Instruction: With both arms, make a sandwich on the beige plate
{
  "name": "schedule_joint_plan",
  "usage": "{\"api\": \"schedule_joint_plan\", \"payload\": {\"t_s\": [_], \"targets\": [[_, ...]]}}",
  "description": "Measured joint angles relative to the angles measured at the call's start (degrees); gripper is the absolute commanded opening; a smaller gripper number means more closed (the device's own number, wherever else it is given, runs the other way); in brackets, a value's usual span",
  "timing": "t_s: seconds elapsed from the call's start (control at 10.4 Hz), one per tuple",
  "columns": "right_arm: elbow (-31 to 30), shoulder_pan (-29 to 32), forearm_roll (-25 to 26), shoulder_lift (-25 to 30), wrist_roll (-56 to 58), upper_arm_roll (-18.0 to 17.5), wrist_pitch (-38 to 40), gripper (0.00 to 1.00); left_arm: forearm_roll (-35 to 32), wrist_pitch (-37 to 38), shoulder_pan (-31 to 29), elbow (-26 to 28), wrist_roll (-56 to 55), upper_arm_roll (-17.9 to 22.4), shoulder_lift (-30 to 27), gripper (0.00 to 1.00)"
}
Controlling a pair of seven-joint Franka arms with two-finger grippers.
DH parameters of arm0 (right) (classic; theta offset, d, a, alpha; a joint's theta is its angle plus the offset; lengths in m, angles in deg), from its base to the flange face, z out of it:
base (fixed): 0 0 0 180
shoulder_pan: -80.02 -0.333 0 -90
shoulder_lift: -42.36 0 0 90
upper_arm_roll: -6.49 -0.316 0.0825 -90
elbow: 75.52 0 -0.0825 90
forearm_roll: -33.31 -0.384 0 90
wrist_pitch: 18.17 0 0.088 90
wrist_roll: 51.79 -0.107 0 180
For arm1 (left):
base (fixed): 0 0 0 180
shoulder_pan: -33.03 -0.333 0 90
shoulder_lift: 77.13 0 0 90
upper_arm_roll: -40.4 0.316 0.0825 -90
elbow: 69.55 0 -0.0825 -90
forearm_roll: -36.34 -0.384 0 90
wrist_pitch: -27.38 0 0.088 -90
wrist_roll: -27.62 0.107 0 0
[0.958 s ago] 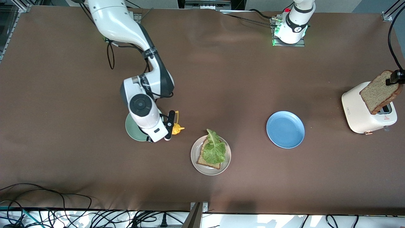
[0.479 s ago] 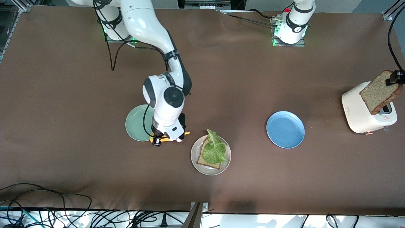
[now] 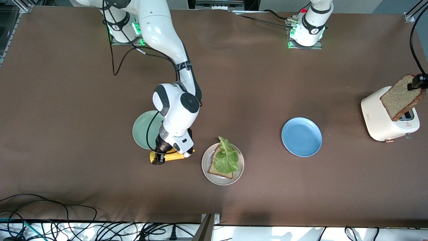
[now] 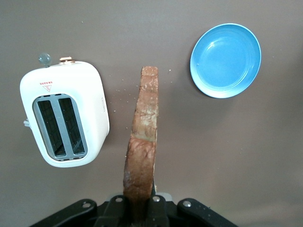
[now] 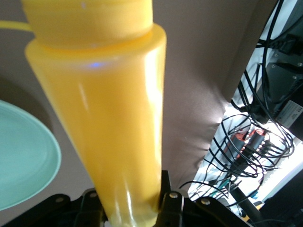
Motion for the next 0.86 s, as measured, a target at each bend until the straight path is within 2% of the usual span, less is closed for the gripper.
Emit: {"api": "schedule_joint_plan", "payload": {"t_s": [0.19, 0.38, 0.86], "targets": [[0.47, -0.03, 0.0, -2.48, -0.59, 1.7, -2.1, 0.0, 0.0, 0.0, -0.01, -0.01, 0.0, 0.0, -0.01, 0.0], [1.12, -0.83, 0.0, -3.52, -1.07, 1.81, -2.21, 0.0, 0.0, 0.0, -0.02, -0.01, 0.0, 0.0, -0.01, 0.0], [1.52, -8.41, -0.01, -8.43, -12.96, 1.66, -1.34, 0.0, 0.0, 0.0, -0.02, -0.01, 0.0, 0.0, 0.0, 0.0]]}}
